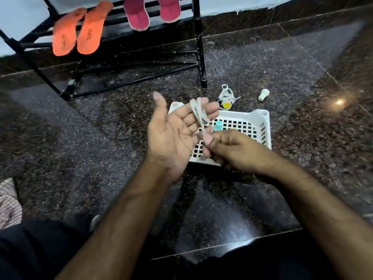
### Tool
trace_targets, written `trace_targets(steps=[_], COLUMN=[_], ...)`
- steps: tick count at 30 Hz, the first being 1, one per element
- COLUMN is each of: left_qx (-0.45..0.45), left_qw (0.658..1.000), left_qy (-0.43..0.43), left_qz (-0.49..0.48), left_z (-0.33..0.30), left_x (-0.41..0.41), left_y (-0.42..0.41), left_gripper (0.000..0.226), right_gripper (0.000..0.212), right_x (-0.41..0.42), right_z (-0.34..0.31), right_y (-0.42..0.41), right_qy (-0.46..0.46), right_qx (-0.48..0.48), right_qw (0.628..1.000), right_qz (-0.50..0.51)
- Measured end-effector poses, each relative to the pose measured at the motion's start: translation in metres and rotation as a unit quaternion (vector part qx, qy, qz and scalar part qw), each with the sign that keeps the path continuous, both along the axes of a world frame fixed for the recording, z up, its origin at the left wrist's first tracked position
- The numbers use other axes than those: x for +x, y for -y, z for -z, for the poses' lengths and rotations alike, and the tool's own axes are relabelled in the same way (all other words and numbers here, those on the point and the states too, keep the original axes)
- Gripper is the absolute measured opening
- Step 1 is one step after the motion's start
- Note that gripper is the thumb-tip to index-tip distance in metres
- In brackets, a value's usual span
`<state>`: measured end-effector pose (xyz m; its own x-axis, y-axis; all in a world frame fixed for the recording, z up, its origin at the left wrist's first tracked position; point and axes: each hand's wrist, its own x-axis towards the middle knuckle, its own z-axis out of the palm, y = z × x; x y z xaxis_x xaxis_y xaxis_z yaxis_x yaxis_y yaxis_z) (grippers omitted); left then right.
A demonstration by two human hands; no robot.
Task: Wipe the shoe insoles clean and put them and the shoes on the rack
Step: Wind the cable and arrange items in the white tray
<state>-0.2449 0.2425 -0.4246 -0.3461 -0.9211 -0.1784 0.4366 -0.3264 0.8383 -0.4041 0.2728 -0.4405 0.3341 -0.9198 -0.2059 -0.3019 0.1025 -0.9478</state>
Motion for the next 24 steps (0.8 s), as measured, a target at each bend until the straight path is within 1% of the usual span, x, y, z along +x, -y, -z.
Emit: trace_targets(steps=[1,2,3,4,5,6,7,8,9,11,13,15,16,17,18,19,20,21,22,23,24], left_qx=[0.003,0.007,0.001,-0.025,-0.062,-0.102,-0.127,-0.125,-0.108,-0.075,-0.044,-0.025,-0.018,-0.010,-0.017,-0.044,-0.084,-0.118,-0.130,-0.123,-0.117], left_qw=[0.999,0.998,0.998,0.998,0.988,0.967,0.946,0.935,0.936,0.953,0.978,0.997,0.999,0.999,0.997,0.989,0.970,0.948,0.935,0.932,0.931], left_qy=[-0.047,-0.065,-0.046,0.023,0.130,0.231,0.300,0.328,0.329,0.289,0.206,0.076,0.037,0.025,0.056,0.135,0.228,0.295,0.327,0.333,0.335], left_qz=[-0.007,-0.021,-0.036,-0.049,-0.054,-0.036,-0.001,0.040,0.063,0.055,0.011,-0.018,-0.028,-0.038,-0.042,-0.040,-0.024,0.006,0.045,0.074,0.084], left_z=[-0.002,-0.005,-0.005,-0.004,-0.004,-0.005,-0.002,0.001,0.005,0.011,0.008,0.003,0.000,-0.002,-0.005,-0.003,0.000,0.001,0.005,0.009,0.014], left_x=[0.004,0.008,0.011,0.012,0.011,0.007,0.003,-0.002,-0.006,-0.010,-0.006,0.003,0.008,0.011,0.013,0.013,0.011,0.007,0.002,-0.001,-0.004], left_y=[0.000,-0.001,0.000,0.000,-0.001,-0.002,-0.001,-0.001,-0.001,-0.002,-0.001,0.003,0.004,0.004,0.003,0.002,0.001,0.001,0.001,0.001,0.002], left_gripper=[0.093,0.091,0.089,0.090,0.092,0.095,0.097,0.098,0.098,0.095,0.092,0.098,0.100,0.100,0.099,0.100,0.102,0.104,0.105,0.107,0.110], right_gripper=[0.038,0.041,0.042,0.043,0.042,0.042,0.042,0.042,0.040,0.038,0.036,0.038,0.041,0.044,0.045,0.045,0.045,0.045,0.043,0.041,0.040], right_x=[0.001,0.000,-0.001,-0.003,-0.005,-0.006,-0.007,-0.007,-0.006,-0.004,-0.001,0.000,0.001,0.000,-0.002,-0.003,-0.004,-0.004,-0.003,-0.003,-0.002], right_z=[0.003,0.005,0.005,0.004,0.003,0.000,-0.003,-0.007,-0.010,-0.015,-0.012,-0.005,-0.002,-0.001,0.000,-0.001,-0.003,-0.006,-0.008,-0.009,-0.009], right_y=[0.000,0.000,0.002,0.003,0.005,0.006,0.006,0.006,0.005,0.002,-0.001,-0.001,-0.001,0.000,0.002,0.003,0.004,0.004,0.004,0.004,0.004], right_qy=[-0.023,-0.034,-0.033,-0.021,0.000,0.029,0.062,0.091,0.111,0.118,0.084,0.021,-0.003,-0.011,-0.005,0.013,0.037,0.064,0.090,0.111,0.119], right_qx=[0.008,0.013,0.016,0.019,0.020,0.018,0.012,0.002,-0.009,-0.027,-0.022,-0.011,-0.005,0.004,0.012,0.016,0.015,0.010,0.001,-0.009,-0.018], right_qw=[1.000,0.999,0.999,0.998,0.994,0.988,0.980,0.973,0.971,0.978,0.992,0.999,0.999,0.997,0.993,0.987,0.981,0.976,0.973,0.973,0.976], right_qz=[-0.012,0.000,0.027,0.064,0.108,0.152,0.189,0.211,0.213,0.169,0.092,0.042,0.049,0.076,0.115,0.156,0.190,0.209,0.212,0.202,0.181])
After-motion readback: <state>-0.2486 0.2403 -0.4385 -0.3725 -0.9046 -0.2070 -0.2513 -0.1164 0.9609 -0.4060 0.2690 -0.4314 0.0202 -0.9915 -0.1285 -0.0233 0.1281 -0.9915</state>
